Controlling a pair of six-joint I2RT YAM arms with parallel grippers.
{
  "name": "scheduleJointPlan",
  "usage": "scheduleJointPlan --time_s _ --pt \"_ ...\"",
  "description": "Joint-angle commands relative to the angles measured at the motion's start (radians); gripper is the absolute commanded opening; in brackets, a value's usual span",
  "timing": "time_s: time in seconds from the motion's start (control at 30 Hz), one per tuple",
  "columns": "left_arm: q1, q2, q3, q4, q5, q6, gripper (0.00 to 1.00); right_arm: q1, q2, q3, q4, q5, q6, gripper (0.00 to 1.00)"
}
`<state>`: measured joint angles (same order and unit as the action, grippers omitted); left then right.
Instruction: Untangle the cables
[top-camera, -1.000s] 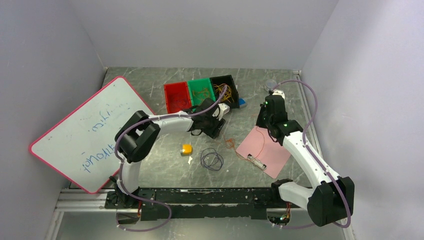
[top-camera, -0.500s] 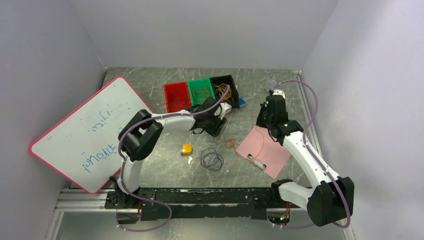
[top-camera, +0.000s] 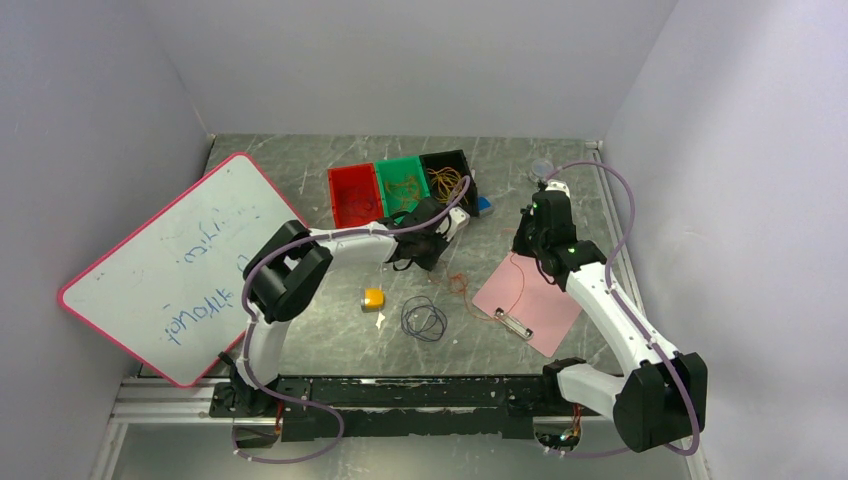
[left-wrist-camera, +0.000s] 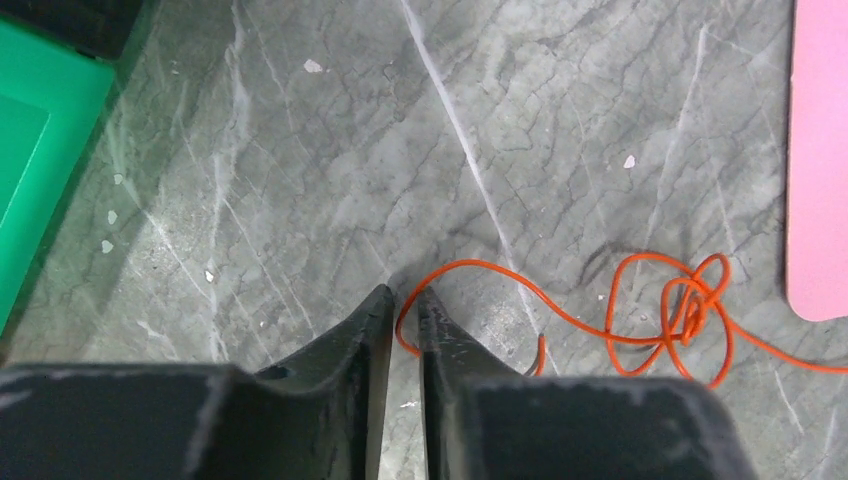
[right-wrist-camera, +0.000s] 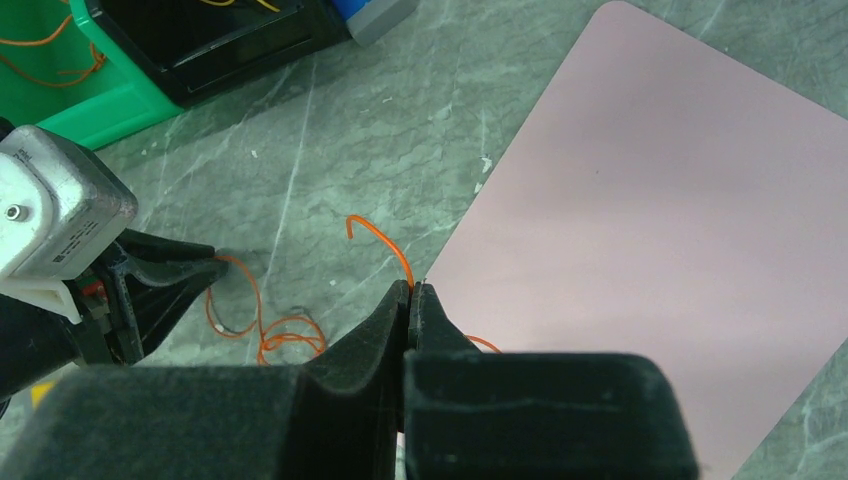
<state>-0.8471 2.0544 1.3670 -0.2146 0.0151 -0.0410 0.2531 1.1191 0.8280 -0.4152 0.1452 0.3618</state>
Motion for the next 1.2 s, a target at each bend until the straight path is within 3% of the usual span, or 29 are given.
scheduleJointPlan --time_s 0.0,0.07,0.27,0.67,1.17 --pt "-0.008 0.037 -0.013 -0.058 0.000 0.003 0.15 -0.013 0.000 -0.007 0.018 -0.010 -0.004 0.00" --pt "-0.009 0.026 -0.010 -0.063 0.000 -0.004 0.07 -0.013 -0.001 -0.008 0.021 -0.018 -0.005 0.00" --pt "0.031 -0.051 -0.018 -0.098 -0.042 -0.048 0.07 -0.014 -0.044 -0.015 0.040 0.004 0.016 0.00" --pt "0.309 -0.383 -0.288 -0.098 -0.025 -0.267 0.07 -0.020 -0.261 0.066 0.045 0.278 -0.016 0.00" --pt "0.560 -0.583 -0.454 -0.168 -0.052 -0.406 0.07 -0.021 -0.378 0.135 0.113 0.577 -0.202 0.00"
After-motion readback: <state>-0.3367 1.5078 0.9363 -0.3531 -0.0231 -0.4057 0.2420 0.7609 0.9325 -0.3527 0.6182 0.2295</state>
